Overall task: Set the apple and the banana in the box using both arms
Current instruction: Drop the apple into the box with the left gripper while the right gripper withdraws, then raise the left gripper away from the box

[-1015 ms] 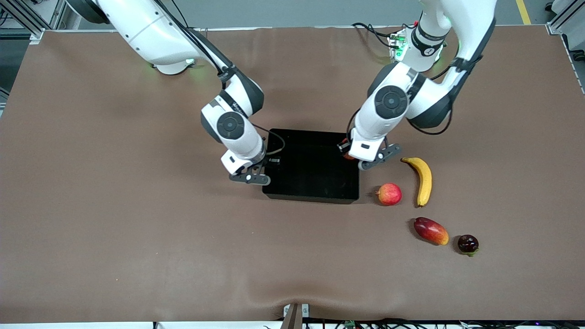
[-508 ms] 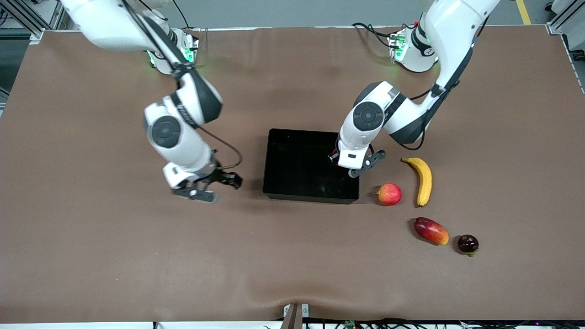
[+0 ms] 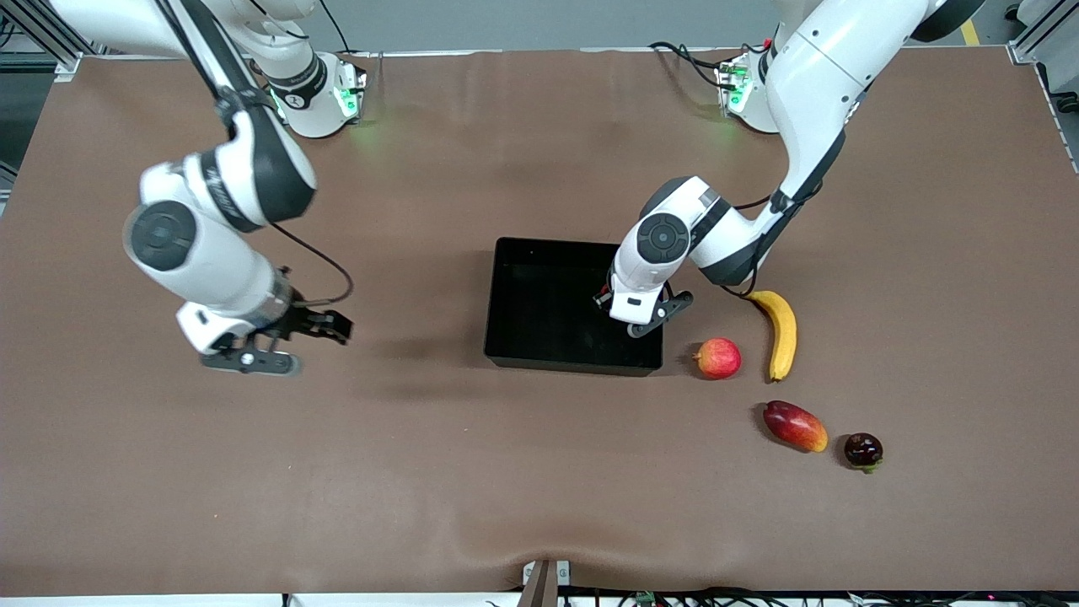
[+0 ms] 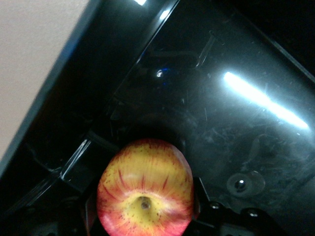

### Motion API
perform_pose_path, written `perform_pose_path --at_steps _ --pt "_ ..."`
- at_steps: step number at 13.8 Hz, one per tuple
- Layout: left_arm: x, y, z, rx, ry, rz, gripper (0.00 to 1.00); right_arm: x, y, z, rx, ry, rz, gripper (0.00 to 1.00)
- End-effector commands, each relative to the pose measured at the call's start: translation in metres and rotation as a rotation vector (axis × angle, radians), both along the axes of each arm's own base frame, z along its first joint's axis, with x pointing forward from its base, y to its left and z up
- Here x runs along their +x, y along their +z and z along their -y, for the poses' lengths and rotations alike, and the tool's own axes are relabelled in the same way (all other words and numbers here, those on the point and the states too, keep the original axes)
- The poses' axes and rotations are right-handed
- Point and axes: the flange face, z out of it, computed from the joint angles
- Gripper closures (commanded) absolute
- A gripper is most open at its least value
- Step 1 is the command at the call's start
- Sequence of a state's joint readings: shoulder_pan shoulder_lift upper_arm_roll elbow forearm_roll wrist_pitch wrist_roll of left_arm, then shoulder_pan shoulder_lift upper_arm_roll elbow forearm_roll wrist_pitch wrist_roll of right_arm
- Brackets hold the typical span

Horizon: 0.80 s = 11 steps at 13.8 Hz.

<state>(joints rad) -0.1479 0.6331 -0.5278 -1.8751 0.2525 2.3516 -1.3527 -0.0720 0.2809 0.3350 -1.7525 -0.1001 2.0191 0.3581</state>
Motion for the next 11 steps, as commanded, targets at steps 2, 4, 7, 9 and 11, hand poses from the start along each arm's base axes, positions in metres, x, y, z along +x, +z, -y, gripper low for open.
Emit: perform_pose_path --at_steps 2,4,7,9,11 --pt "0.019 0.018 0.001 -0.003 0.016 0.065 0.00 -0.015 0.041 0.045 -0.036 0.077 -0.012 0.00" --pt "0.033 0.041 -0.003 -0.007 0.031 0.096 0.00 -0.017 0.070 0.060 -0.042 0.119 0.004 0.00" --pt "0.063 0.108 -0.022 0.048 0.021 0.124 0.00 -0.017 0.098 0.082 -0.066 0.108 -0.007 0.00" --pt "0.084 0.174 -0.046 0.111 -0.038 0.107 0.00 -0.018 0.113 0.095 -0.080 0.114 -0.015 0.00" --pt "0.100 0.231 -0.088 0.142 -0.061 0.089 0.00 -0.022 0.128 0.116 -0.062 0.119 -0.006 0.00"
